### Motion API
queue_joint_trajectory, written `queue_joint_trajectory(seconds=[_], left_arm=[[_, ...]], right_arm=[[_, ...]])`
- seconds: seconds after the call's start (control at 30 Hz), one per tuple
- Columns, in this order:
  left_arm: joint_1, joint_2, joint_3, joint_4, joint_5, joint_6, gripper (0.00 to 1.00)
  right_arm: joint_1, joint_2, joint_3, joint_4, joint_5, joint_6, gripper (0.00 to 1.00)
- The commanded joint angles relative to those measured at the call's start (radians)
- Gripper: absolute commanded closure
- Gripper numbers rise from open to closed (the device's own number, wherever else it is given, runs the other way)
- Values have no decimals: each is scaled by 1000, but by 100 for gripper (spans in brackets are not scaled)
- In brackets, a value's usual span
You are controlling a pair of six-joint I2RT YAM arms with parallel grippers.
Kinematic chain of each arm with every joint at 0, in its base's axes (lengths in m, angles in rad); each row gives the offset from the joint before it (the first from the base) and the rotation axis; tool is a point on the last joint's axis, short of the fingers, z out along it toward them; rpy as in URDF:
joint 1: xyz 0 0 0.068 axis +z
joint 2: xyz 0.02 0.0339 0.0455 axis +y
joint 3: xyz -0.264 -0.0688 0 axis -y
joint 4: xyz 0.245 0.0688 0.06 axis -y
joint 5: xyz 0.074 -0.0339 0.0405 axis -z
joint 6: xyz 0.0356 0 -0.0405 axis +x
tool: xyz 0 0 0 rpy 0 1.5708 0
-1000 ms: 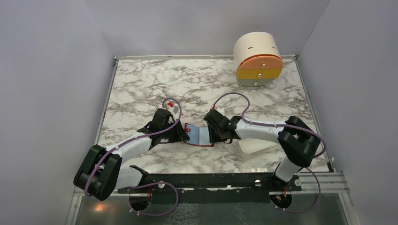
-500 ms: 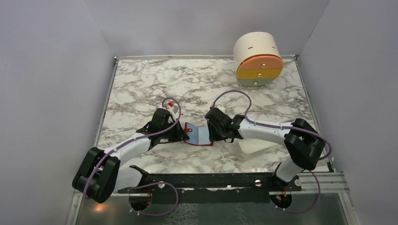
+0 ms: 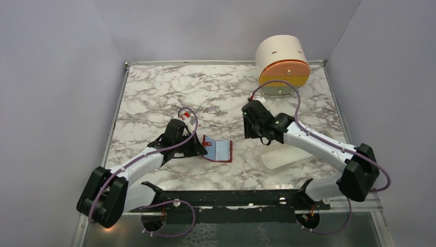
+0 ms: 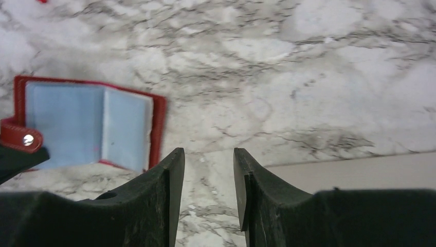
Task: Put the credit cards into the card holder
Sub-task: Adjust the storage box at the center of the board.
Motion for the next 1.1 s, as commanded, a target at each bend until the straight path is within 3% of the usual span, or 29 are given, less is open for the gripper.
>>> queue_joint_trajectory(seconds=[0.0,0.3,0.43,0.67,0.87,1.07], left_arm=[[-3,-29,31,-34,53,36,100],[-2,-54,29,-34,84,37,100],[-2,-63,24,-25,88,32,100],[-3,-67,20,-23,88,31,100],[-2,-51,22,-20,87,31,100],[-2,-39,25,-22,85,33,100]], right_arm=[[-91,-81,15,-141,92,1,59],[-156,-157,-62,-280,65,250,60],[-155,-179,-121,-259,26,290,56],[-155,-196,-164,-318,112,456,41],[-156,-199,-196,-308,208,556,42],[-156,-184,-231,-163,139,495,46]])
